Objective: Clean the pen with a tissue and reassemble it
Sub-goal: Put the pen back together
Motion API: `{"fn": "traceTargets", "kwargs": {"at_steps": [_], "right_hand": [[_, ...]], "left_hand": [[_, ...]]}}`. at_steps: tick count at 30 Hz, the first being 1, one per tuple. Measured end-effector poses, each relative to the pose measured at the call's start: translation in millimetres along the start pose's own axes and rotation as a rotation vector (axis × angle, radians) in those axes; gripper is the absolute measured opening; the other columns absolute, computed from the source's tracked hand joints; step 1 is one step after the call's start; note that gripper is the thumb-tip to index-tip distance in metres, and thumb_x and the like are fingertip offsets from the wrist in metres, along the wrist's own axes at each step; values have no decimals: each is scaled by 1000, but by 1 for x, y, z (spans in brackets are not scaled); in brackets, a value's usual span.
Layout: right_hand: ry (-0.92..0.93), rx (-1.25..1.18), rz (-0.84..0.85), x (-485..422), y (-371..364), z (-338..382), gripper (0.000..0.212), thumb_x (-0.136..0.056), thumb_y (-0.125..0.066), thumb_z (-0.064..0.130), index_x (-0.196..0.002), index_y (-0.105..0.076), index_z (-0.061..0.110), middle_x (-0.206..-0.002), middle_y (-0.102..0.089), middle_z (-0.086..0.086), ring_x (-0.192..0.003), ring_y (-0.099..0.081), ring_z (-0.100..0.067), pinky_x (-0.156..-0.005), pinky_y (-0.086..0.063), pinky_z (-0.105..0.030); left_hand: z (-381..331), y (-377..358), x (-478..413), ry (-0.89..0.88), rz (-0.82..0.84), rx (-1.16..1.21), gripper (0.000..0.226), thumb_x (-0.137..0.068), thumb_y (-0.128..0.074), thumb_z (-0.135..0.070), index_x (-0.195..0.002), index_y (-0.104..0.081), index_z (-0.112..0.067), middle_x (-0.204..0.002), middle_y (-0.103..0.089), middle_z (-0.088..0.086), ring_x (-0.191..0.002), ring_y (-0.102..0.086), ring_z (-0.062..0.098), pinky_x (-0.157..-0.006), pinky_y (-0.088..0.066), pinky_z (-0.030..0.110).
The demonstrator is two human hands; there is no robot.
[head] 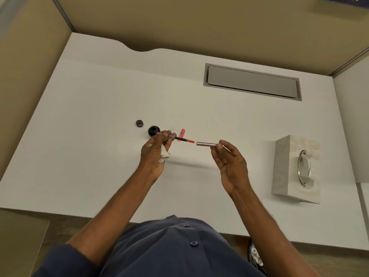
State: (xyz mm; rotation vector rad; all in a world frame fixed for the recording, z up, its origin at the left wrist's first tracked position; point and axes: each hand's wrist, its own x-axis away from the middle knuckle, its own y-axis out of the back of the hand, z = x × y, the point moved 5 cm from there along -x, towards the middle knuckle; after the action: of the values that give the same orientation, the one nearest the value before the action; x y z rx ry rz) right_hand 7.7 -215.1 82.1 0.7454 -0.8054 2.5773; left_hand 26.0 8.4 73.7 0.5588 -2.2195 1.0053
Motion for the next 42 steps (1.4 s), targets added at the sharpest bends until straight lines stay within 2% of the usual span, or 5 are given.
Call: {"fn": "traceTargets", "kwargs": {"at_steps": [16,20,30,36,42], "right_hand": [[58,174,33,9,-11,-7,22,-93,-72,2,-114,-72,-1,-93,-77,-8,-89,-76,-22,-84,-61,-27],[126,312,65,10,-10,-1,22,-92,-74,6,-114,-75,3,-100,-78,-13,-93,-75,-24,-88,-61,-30],[176,723,36,15,-16,-7,51,-103,-56,47,-85,-77,3,-68,-72,-8,-62,-66,-14,-60,-54,-22],[229,590,115,12,-17,1,32,-96,-72,28,-126,-69,18,-125,-73,2,-119,-68,-12,-100,-56,-27],[199,483,82,11,-24,9,21,-90,-79,10,-107,-71,3,-95,-78,-12,-91,-78,-23,-96,-59,-37]], "left_hand": [[6,-2,6,9,31,-53,9,-97,-62,-5,-89,-63,-9,-68,-74,-1,-113,-69,13,-36,-21,16],[11,-4,9,34,49,-33,16,-97,-59,-1,-83,-63,-7,-63,-65,1,-98,-76,14,-36,-20,15],[17,-15,13,38,113,27,23,-96,-59,1,-79,-73,-5,-83,-79,3,-83,-77,12,-73,-46,21],[17,-7,9,54,87,20,14,-93,-63,-2,-80,-62,-5,-71,-73,2,-92,-77,15,-61,-38,18],[20,-5,9,72,70,44,26,-90,-68,-2,-67,-75,-10,-74,-66,4,-97,-76,18,-58,-40,17]]}}
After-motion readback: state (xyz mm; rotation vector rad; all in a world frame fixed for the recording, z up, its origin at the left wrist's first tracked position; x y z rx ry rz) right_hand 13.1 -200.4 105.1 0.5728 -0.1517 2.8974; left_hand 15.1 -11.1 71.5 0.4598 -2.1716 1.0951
